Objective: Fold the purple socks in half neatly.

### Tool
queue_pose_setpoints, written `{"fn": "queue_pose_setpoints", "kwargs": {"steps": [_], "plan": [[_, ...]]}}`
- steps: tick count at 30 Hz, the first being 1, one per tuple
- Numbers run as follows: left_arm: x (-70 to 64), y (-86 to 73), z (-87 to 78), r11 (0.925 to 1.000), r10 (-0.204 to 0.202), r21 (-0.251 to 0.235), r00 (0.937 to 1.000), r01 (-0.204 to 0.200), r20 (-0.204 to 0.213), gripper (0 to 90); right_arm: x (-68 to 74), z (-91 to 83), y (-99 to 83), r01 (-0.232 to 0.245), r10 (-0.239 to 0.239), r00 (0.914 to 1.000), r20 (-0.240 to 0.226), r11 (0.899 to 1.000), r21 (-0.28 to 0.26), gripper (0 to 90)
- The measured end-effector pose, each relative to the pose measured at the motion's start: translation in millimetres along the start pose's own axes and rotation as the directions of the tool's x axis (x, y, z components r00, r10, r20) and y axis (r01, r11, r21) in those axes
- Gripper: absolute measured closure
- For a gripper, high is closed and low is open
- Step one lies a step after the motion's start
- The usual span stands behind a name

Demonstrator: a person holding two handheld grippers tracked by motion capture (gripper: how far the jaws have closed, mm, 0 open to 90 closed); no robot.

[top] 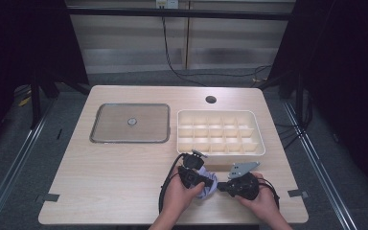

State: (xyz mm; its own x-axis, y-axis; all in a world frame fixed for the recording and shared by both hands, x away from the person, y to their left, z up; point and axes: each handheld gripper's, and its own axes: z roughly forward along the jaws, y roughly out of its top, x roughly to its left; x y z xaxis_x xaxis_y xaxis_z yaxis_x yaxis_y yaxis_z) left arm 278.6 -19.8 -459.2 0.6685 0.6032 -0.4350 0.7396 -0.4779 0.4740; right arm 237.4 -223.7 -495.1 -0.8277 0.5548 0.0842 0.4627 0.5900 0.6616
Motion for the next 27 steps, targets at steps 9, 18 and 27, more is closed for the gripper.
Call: {"fn": "queue_pose_setpoints", "kwargs": {"steps": [9,18,27], "plan": [[-2.8,1.1,8.5,0.9998,0.012,0.014,0.9999,-0.012,-0.008,76.4,-0.1,-0.1,0.0,0.001,-0.001,1.0,0.0,1.0,0.001,88.3],[-3.9,0.1,12.0,0.9995,0.027,0.018,0.9996,-0.027,-0.011,72.4,-0.7,-0.5,-0.5,0.002,-0.002,1.0,0.006,1.0,-0.001,88.0],[-3.4,2.5,4.9,0.9995,0.029,0.014,0.9994,-0.029,-0.019,69.0,-0.7,-0.4,-0.4,0.004,-0.004,1.0,0.006,1.0,-0.001,88.0]]}}
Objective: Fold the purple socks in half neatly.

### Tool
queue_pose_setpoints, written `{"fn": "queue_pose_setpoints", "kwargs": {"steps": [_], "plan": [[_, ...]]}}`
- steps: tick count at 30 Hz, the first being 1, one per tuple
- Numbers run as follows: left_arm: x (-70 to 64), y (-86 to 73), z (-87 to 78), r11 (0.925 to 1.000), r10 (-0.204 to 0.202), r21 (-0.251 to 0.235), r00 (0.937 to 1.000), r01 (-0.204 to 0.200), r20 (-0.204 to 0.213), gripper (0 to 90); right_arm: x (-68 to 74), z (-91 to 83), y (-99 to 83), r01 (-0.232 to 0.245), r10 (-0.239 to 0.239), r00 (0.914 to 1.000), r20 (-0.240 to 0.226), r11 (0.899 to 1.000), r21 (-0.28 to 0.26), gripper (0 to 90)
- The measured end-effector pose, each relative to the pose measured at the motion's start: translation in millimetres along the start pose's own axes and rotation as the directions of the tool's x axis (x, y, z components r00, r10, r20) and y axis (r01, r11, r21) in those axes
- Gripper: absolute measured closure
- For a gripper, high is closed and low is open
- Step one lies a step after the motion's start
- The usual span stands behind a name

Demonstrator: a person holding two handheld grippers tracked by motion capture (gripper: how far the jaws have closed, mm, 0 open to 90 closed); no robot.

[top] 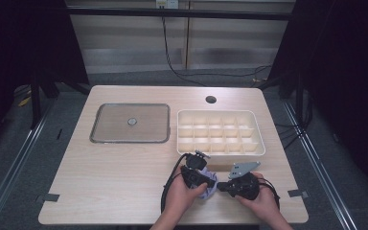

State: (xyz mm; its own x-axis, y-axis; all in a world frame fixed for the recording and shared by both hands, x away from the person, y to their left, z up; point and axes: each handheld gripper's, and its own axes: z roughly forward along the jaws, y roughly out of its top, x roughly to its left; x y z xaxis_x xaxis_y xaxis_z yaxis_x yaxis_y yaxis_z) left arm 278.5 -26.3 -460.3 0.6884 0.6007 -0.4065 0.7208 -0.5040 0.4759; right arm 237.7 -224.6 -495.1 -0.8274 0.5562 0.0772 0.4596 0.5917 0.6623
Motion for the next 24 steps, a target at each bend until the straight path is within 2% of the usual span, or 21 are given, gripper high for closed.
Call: {"fn": "queue_pose_setpoints", "kwargs": {"steps": [4,8,12,16,17,19,22,24], "plan": [[-0.5,2.4,-5.0,0.9999,0.012,0.003,0.9999,-0.012,-0.001,67.2,0.0,0.0,-0.1,-0.001,0.001,1.0,-0.001,1.0,0.0,88.0],[0.9,4.9,-10.0,1.0,0.008,-0.005,1.0,-0.008,0.005,66.8,-0.2,0.0,-0.1,0.0,0.0,1.0,-0.003,1.0,0.0,88.0],[5.0,7.5,-14.8,1.0,0.002,-0.007,1.0,-0.002,-0.008,67.2,-0.1,-0.1,0.1,0.003,-0.003,1.0,0.001,1.0,0.0,88.0],[10.7,8.5,-18.9,0.9999,0.004,0.012,0.999,-0.004,-0.044,78.8,-0.3,0.0,-0.1,0.002,-0.002,1.0,-0.001,1.0,-0.002,88.0],[11.1,8.3,-18.5,0.9999,0.0,0.014,0.9988,0.001,-0.049,81.1,-0.1,0.1,-0.1,-0.001,0.001,1.0,-0.006,1.0,-0.001,88.0],[12.2,7.3,-16.2,0.9995,0.017,0.029,0.9974,-0.015,-0.071,82.7,0.0,0.1,-0.1,0.0,0.0,1.0,-0.005,1.0,-0.001,88.0],[12.1,4.4,-9.7,0.9984,0.03,0.05,0.9972,-0.027,-0.069,83.2,-0.3,0.2,-0.2,0.0,0.0,1.0,-0.005,1.0,-0.002,87.9],[10.2,2.0,-3.6,0.9982,0.034,0.053,0.9953,-0.03,-0.09,83.2,0.0,0.3,-0.2,-0.003,0.003,1.0,-0.008,1.0,-0.002,87.9]]}}
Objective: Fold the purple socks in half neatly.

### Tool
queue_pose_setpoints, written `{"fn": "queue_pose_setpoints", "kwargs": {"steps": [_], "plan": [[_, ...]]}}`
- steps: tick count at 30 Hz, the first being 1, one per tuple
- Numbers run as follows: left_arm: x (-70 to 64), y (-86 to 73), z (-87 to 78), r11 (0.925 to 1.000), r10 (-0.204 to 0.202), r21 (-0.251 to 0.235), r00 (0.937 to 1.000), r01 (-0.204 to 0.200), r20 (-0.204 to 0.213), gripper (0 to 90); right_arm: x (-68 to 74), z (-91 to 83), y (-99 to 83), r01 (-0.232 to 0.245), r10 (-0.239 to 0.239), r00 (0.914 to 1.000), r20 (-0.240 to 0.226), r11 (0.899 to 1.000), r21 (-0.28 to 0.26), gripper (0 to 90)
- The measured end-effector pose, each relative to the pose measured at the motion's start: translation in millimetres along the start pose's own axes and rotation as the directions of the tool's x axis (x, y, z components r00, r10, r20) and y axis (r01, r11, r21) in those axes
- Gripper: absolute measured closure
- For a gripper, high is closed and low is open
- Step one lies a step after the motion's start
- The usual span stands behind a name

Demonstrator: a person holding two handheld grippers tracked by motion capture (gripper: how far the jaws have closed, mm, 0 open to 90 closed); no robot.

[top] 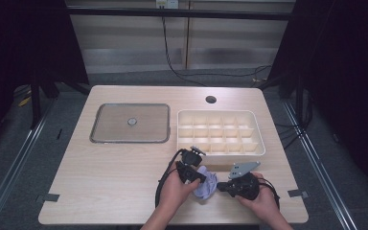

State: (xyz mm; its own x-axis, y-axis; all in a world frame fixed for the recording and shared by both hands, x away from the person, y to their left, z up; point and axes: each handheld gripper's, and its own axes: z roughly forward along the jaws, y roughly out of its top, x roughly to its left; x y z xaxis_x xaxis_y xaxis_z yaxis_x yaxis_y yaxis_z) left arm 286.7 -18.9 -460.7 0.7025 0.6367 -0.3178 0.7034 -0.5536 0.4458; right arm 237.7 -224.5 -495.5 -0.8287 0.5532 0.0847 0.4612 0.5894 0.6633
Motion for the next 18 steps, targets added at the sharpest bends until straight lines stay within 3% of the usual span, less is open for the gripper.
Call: {"fn": "queue_pose_setpoints", "kwargs": {"steps": [6,9,14,18], "plan": [[-1.4,-6.9,11.8,0.9996,0.017,0.025,0.9998,-0.017,-0.004,80.1,0.1,0.9,0.3,-0.001,0.001,1.0,-0.007,1.0,-0.004,87.9],[-2.7,-7.3,13.4,1.0,0.0,0.004,1.0,0.0,0.009,76.5,0.8,0.8,0.7,-0.004,0.004,1.0,-0.006,1.0,-0.001,87.9],[-5.5,-7.5,13.3,0.9994,0.033,0.009,0.9994,-0.033,0.005,70.4,0.0,1.0,0.1,-0.001,0.001,1.0,-0.008,1.0,-0.006,87.8],[-3.6,-7.3,12.1,0.9999,0.016,0.004,0.9992,-0.016,0.036,66.8,0.3,0.6,0.1,-0.004,0.004,0.9999,-0.009,1.0,-0.002,87.7]]}}
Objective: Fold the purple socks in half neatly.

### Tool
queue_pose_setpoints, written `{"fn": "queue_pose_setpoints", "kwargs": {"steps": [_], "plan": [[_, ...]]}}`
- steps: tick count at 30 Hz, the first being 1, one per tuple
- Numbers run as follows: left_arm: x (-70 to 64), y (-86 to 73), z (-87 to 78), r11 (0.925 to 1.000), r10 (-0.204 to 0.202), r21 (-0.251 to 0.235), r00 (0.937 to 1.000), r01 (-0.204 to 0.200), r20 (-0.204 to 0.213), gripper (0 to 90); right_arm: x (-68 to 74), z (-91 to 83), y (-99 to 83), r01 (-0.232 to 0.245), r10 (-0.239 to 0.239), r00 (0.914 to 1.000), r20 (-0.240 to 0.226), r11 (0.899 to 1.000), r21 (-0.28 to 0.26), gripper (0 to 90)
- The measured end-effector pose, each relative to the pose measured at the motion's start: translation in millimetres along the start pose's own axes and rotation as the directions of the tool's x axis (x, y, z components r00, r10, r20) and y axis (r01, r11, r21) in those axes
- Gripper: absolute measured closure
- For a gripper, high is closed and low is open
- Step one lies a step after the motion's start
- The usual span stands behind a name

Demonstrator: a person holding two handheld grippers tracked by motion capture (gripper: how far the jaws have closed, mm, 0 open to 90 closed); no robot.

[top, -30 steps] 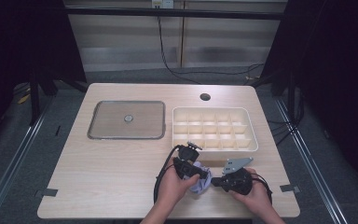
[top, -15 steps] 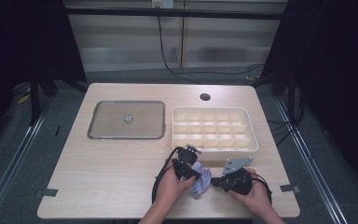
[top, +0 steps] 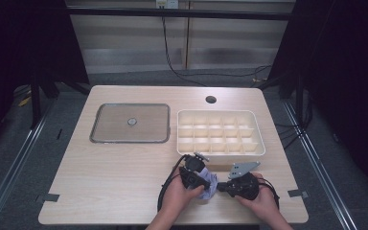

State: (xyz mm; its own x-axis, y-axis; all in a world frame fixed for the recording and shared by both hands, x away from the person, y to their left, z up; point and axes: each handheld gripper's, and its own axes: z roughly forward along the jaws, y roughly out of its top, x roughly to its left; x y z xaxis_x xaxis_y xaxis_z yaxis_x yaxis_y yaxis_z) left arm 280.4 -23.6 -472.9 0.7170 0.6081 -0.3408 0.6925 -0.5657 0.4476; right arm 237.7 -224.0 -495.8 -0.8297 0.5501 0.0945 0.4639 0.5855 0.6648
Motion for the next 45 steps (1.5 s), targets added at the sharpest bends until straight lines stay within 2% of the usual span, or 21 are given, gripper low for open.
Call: {"fn": "queue_pose_setpoints", "kwargs": {"steps": [8,18,24,28,31,34,37,45], "plan": [[-1.9,3.0,-9.3,0.9997,0.021,-0.01,0.9997,-0.021,0.01,61.3,-0.5,0.2,-0.3,0.004,-0.004,1.0,-0.004,1.0,-0.005,87.7],[8.0,6.6,-27.7,0.9987,0.016,-0.047,0.9996,-0.017,-0.024,56.9,-0.4,-0.1,-0.5,-0.001,0.001,1.0,-0.005,1.0,-0.008,87.8],[16.4,6.9,-31.8,0.9991,-0.002,-0.043,0.9993,0.0,-0.037,55.7,-0.4,-0.3,-0.6,0.002,-0.002,1.0,-0.006,1.0,-0.005,87.8],[22.4,5.6,-34.0,0.9988,-0.022,-0.044,0.9993,0.02,-0.03,55.0,-0.4,-0.3,-0.7,0.002,-0.002,1.0,-0.007,1.0,-0.005,87.8],[26.8,4.3,-34.5,0.999,-0.03,-0.034,0.9979,0.028,-0.057,54.2,-0.1,-0.5,-0.8,-0.005,0.005,0.9999,-0.01,1.0,-0.004,87.8],[30.9,3.4,-34.8,0.9981,-0.051,-0.037,0.9979,0.05,-0.04,53.9,-0.3,-0.4,-0.8,0.001,-0.001,1.0,-0.008,1.0,-0.005,87.8],[33.9,2.5,-35.1,0.9985,-0.049,-0.025,0.998,0.048,-0.041,53.8,-0.1,-0.5,-0.9,-0.004,0.004,1.0,-0.007,1.0,-0.004,87.8],[35.9,0.7,-29.8,0.9965,-0.077,-0.032,0.997,0.077,-0.005,54.3,-0.1,-0.6,-1.0,-0.001,0.001,1.0,-0.006,1.0,-0.004,87.8]]}}
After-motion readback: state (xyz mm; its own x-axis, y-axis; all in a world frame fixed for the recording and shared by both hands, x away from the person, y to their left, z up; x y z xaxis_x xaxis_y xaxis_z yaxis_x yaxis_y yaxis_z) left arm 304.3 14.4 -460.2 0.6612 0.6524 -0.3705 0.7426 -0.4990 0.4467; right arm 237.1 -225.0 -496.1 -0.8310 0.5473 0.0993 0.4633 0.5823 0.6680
